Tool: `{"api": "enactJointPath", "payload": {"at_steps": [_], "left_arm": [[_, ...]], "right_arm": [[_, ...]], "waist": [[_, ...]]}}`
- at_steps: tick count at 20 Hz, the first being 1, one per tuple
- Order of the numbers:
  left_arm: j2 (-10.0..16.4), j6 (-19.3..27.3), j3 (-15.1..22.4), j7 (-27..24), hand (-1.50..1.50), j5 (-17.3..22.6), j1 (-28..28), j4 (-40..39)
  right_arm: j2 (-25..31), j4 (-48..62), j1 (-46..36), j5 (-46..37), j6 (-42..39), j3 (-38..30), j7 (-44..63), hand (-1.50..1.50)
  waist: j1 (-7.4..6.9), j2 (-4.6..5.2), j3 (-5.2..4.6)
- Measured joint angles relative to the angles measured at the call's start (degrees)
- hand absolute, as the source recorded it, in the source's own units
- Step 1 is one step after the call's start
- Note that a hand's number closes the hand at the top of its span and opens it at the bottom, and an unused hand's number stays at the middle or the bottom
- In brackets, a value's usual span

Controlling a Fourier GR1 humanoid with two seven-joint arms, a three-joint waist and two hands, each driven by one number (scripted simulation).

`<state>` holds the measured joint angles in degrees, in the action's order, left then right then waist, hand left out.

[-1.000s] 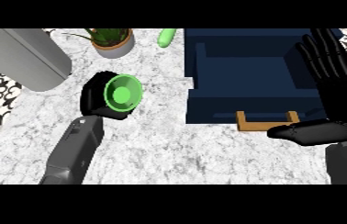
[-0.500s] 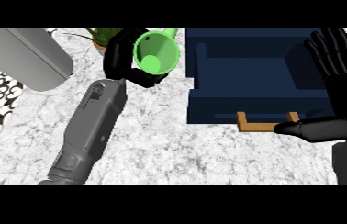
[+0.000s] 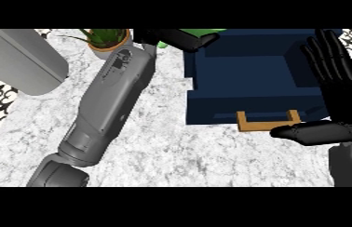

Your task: Pick up the cup, place it into the drawer and close the drawer

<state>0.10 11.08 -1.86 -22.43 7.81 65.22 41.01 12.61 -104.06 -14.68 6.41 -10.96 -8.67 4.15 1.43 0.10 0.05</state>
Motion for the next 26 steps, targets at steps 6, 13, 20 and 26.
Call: {"api": "enactJointPath", "payload": {"at_steps": [6, 13, 20, 26], "left_arm": [[-0.07, 6.16, 5.31, 5.42, 1.5, 3.92, 7.56, -9.35], [-0.09, 8.02, 11.65, 8.48, 1.5, 7.08, 12.31, -19.46], [-0.09, 4.94, 18.67, 9.93, -1.5, 8.86, 10.62, -23.78], [-0.1, 4.22, 21.02, 8.05, -1.5, 12.25, 8.7, -23.07]], "right_arm": [[0.22, 0.47, -0.92, 0.23, -0.62, 0.07, -0.55, -1.5], [0.13, 1.56, -3.24, 1.09, -1.41, 0.47, -0.94, -1.5], [-0.69, 1.78, -5.55, 1.15, -1.85, 2.29, -0.89, -1.5], [-0.54, 2.81, -7.32, 2.98, -4.24, 3.35, -0.91, -1.5]], "waist": [[1.59, 0.42, 0.02], [4.52, 1.32, 0.08], [7.81, 2.12, 0.09], [9.76, 2.77, 0.06]]}}
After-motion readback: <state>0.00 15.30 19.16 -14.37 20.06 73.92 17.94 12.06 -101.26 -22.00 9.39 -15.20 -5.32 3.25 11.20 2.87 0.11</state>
